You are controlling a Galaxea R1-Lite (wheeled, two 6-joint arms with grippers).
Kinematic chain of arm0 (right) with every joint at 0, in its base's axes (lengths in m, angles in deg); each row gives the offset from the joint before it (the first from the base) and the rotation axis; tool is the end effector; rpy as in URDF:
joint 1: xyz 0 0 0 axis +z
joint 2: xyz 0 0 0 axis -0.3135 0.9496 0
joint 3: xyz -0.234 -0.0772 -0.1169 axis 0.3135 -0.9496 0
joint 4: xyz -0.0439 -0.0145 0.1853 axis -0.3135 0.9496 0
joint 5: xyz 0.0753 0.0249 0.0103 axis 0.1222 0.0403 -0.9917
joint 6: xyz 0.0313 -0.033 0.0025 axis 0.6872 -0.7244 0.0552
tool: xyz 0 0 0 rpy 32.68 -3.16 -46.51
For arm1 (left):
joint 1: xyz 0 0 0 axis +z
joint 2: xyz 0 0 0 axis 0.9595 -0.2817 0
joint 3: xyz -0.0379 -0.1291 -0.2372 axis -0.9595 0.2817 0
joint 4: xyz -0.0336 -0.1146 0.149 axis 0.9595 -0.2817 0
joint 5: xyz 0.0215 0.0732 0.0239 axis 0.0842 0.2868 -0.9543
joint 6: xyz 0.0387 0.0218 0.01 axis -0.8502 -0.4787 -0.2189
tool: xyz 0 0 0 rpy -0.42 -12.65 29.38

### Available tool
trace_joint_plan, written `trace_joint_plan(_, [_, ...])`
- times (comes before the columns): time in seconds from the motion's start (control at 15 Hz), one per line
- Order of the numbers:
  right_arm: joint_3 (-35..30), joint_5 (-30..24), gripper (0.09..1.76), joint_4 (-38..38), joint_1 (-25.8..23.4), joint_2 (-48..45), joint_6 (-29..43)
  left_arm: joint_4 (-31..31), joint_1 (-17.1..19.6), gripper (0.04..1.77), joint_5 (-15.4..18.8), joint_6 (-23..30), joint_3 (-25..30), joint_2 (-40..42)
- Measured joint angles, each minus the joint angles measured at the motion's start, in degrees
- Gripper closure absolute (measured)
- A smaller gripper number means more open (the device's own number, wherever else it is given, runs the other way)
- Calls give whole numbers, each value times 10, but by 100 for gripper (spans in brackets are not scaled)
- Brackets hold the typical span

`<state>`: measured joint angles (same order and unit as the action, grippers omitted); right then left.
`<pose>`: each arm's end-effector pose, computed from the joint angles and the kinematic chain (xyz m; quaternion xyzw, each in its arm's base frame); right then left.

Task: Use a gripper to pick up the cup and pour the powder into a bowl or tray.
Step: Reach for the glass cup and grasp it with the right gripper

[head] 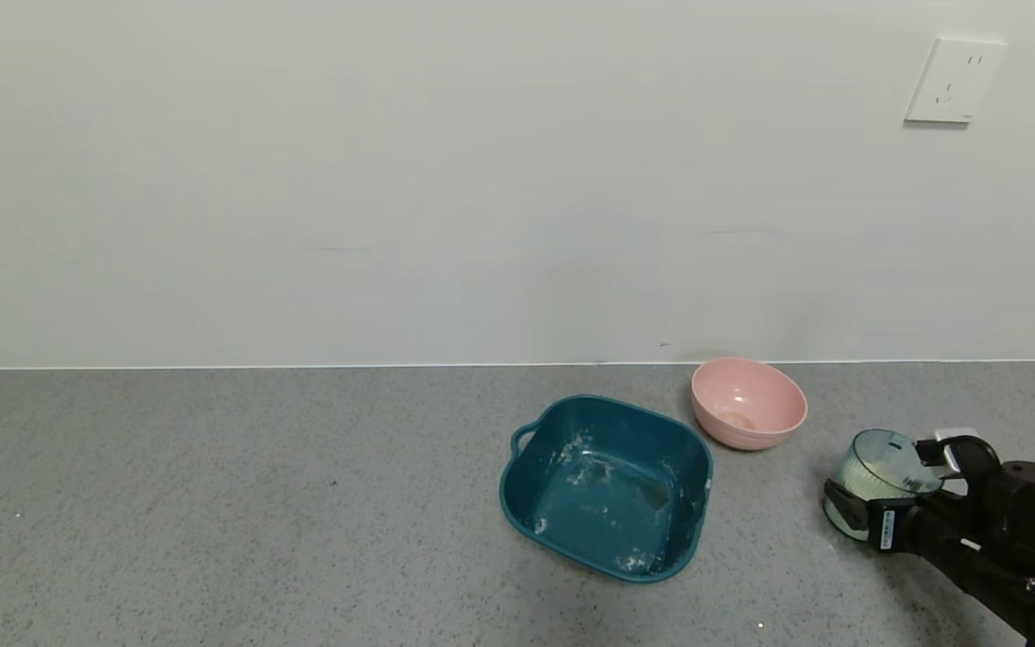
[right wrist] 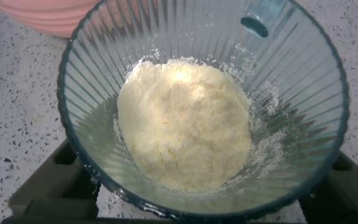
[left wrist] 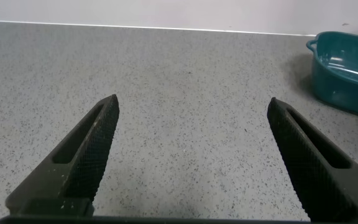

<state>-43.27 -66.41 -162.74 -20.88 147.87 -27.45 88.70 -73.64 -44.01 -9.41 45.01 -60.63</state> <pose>0.2730 -0.0109 -0.0057 -0.0055 0.1823 -0.0045 0.9832 0.0284 0.0008 0.0768 -0.0267 -0.0042 0.0094 0.9996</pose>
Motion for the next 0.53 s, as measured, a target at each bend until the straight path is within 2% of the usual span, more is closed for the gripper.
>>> trace_joint_plan(0.53, [18, 0, 14, 0, -6, 12, -1, 0, 0, 9, 0, 0, 0, 0])
